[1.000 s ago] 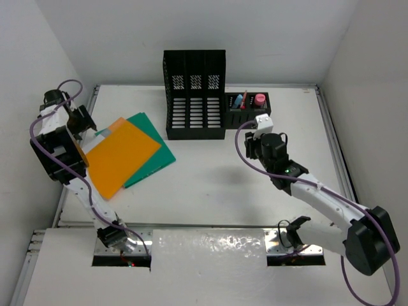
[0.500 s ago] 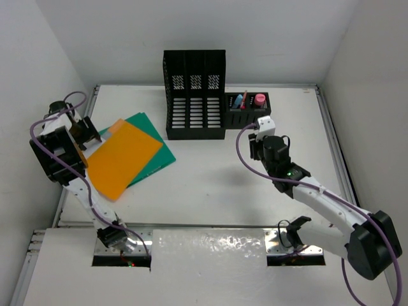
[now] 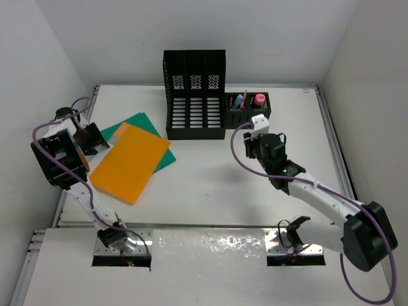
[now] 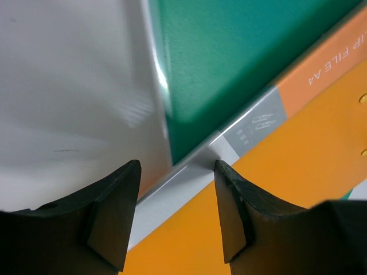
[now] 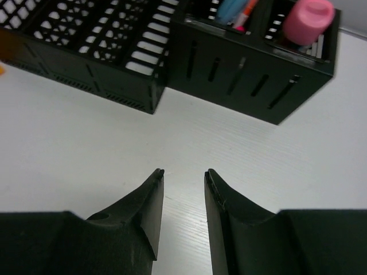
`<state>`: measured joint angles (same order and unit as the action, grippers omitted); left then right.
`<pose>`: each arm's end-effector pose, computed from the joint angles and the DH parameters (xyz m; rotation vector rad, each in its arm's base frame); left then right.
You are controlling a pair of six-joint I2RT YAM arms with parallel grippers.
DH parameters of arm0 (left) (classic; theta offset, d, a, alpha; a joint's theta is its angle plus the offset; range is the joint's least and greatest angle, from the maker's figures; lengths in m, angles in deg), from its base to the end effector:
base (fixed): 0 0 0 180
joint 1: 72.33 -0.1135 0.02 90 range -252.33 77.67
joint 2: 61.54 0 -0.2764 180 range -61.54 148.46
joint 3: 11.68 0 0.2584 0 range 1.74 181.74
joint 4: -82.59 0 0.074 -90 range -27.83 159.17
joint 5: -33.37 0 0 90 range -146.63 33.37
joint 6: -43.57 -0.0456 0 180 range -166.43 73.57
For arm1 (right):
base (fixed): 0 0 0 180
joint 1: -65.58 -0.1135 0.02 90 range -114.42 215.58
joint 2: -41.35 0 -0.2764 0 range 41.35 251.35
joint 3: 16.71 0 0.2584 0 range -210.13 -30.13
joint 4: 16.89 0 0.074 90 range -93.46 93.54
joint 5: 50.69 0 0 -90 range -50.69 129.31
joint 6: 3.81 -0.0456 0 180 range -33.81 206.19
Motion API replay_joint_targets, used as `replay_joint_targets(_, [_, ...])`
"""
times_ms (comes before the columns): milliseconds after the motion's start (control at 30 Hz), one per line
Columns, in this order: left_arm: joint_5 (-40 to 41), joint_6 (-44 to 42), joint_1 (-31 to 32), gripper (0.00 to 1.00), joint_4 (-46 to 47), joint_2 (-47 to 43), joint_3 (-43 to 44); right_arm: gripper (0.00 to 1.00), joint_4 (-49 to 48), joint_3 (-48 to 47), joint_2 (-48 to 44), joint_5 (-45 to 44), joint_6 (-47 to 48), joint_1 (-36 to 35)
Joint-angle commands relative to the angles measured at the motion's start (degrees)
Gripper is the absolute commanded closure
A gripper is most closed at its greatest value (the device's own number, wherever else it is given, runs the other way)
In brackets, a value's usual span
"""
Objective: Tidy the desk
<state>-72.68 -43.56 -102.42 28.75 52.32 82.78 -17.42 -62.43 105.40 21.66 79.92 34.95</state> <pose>0.3606 0.1944 0.1676 -0.7331 2.6814 -0.2845 0.2275 0.1186 0.2449 -0.1863 1.8600 0.1551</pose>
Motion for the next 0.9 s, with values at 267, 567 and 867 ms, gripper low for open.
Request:
replay_joint_targets(267, [-4.77, 1.52, 1.70, 0.52, -0.89, -3.03, -1.93, 0.78, 0.44, -19.02, 20.31, 34.59, -16.20, -0.57])
replay_joint_targets(567, [-4.86, 3.28, 4.68, 0.53, 0.35, -4.00, -3.43, 0.84, -3.19, -31.40, 39.99, 46.12, -35.03, -4.87])
replay_joint_targets(867, [-5.57, 5.12, 6.35, 0.54, 2.10, -5.67, -5.80, 0.91, 11.66, -45.14, 54.94, 41.48, -35.48, -10.76])
